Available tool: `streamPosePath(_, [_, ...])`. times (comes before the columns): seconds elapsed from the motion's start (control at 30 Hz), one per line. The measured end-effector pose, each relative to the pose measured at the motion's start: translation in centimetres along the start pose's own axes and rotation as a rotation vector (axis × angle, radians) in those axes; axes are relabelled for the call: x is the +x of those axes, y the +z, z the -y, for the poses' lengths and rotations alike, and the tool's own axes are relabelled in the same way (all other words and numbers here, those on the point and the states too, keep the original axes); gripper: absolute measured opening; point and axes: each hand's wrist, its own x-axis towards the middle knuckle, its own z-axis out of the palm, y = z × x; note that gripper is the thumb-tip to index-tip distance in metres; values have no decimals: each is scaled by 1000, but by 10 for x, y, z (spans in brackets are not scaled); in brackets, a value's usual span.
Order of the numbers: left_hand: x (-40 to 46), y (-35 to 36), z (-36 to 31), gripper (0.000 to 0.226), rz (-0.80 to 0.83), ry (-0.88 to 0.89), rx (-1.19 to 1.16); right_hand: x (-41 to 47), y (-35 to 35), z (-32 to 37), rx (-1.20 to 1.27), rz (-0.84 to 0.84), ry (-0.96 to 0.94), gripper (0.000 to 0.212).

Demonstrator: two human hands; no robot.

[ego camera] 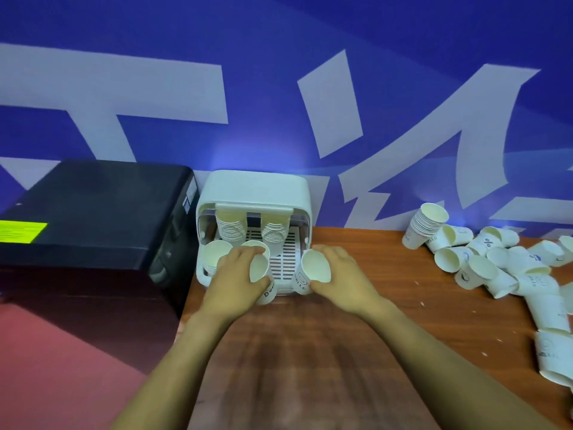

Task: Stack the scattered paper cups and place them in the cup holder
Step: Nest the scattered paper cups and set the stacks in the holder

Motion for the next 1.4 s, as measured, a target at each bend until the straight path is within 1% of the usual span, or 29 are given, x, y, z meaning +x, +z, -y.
streamPosePath(0.17, [18, -34, 17, 55, -139, -10, 79, 20, 11, 24, -13, 7, -67, 74])
streamPosePath(0.27, [30, -40, 26, 60, -160, -37, 112, 32, 13, 35, -2, -19, -101, 75])
streamPosePath(0.37, [39, -41, 36, 59, -196, -54, 95, 44, 19, 44, -1, -33, -121, 74])
streamPosePath(0.47, [47, -40, 41, 58, -237, -30, 97, 54, 26, 52, 21, -52, -126, 75])
streamPosePath(0.53, [53, -39, 45, 59, -238, -16, 116, 59, 31, 56, 43, -60, -119, 74])
streamPosePath(0.63, [60, -38, 55, 61, -237, -52, 108, 65, 41, 57, 30, -43, -128, 75])
streamPosePath(1.07, [72, -18, 84, 65, -127, -97, 171, 93, 70, 56, -25, 27, -96, 74])
streamPosePath(1.13, [73, -13, 89, 69, -86, -122, 159, 95, 75, 52, -18, 63, -77, 76])
streamPosePath(1.27, [68, -1, 99, 83, 41, -193, 149, 93, 85, 37, -7, 212, -76, 85])
streamPosePath(1.33, [65, 3, 99, 87, 80, -221, 182, 91, 86, 31, -12, 237, -74, 87])
streamPosePath(1.4, [66, 3, 97, 88, 74, -214, 195, 92, 85, 28, -8, 235, -70, 87])
